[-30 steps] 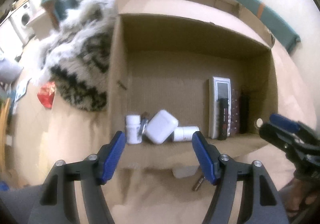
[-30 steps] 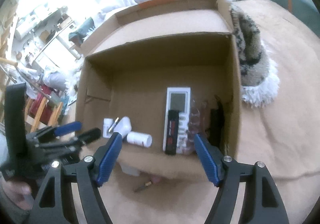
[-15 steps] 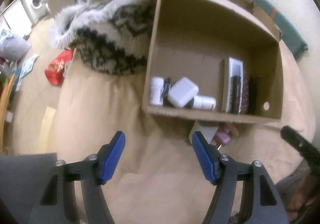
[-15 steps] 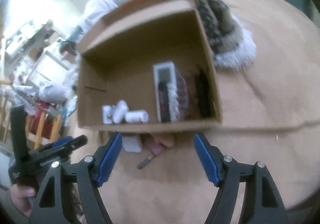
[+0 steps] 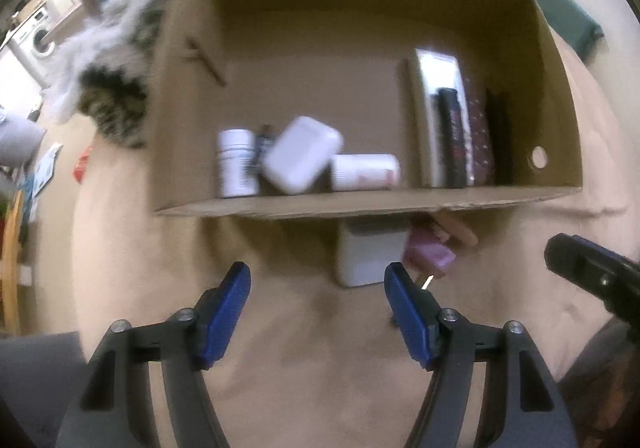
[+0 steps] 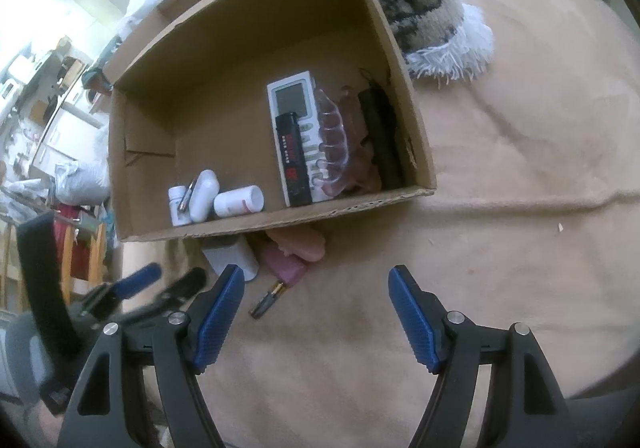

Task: Organize rigid objects
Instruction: 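Withdraw both open tools from the box, then grasp the white charger plug with the left tool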

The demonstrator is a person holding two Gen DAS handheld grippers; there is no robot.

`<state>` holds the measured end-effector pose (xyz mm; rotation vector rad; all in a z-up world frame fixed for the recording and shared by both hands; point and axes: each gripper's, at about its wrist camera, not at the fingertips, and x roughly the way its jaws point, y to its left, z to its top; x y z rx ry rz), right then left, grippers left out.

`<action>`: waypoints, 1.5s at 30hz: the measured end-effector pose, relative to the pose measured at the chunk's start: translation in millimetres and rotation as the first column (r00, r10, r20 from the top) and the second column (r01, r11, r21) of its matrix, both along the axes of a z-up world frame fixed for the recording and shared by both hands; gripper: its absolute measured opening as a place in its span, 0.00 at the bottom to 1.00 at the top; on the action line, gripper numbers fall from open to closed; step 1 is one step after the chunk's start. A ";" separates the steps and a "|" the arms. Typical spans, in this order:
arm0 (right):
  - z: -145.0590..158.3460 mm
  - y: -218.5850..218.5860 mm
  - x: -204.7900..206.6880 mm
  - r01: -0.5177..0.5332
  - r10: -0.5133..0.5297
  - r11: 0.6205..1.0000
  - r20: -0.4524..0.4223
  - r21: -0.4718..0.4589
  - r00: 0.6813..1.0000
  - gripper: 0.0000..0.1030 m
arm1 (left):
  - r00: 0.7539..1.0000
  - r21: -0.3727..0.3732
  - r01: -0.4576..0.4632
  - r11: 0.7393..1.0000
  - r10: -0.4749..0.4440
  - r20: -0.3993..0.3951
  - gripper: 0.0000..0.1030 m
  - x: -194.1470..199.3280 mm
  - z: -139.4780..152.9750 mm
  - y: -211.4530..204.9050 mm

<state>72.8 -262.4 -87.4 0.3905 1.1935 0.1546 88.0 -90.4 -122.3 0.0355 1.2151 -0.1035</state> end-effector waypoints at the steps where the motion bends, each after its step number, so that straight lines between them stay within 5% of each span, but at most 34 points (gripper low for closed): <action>1: -0.4 -0.8 -0.3 0.002 -0.002 1.000 -0.002 0.003 1.000 0.76 | 1.000 -0.008 -0.005 1.000 0.005 -0.005 0.65 1.9 -2.8 -2.6; 9: -1.8 -5.8 0.2 0.013 -0.012 1.000 -0.013 0.025 1.000 0.76 | 0.999 -0.041 0.021 0.999 -0.023 -0.045 0.63 15.7 -22.1 -25.4; 14: -1.3 -3.0 2.0 0.003 -0.003 1.000 -0.011 0.025 1.000 0.76 | 0.998 -0.079 0.006 0.997 -0.011 -0.067 0.39 22.6 -26.9 -24.9; 27: -13.8 -14.7 7.5 0.056 -0.052 0.996 -0.061 0.066 0.997 0.76 | 0.995 -0.089 -0.017 0.996 0.008 -0.102 0.37 -3.4 0.3 22.2; 34: -38.5 8.5 27.2 -0.013 0.024 0.997 -0.132 0.080 0.991 0.76 | 0.993 -0.099 -0.053 0.994 0.041 -0.112 0.37 -30.2 28.4 58.9; 41: -46.5 36.5 46.6 -0.070 0.071 0.997 -0.055 0.032 0.996 0.76 | 0.988 -0.119 -0.133 0.984 0.123 -0.092 0.37 -44.9 43.3 78.8; 45: -53.2 50.1 52.4 -0.106 0.106 0.994 -0.039 0.002 0.994 0.62 | 0.984 -0.133 -0.170 0.976 0.159 -0.086 0.37 -38.8 46.9 80.9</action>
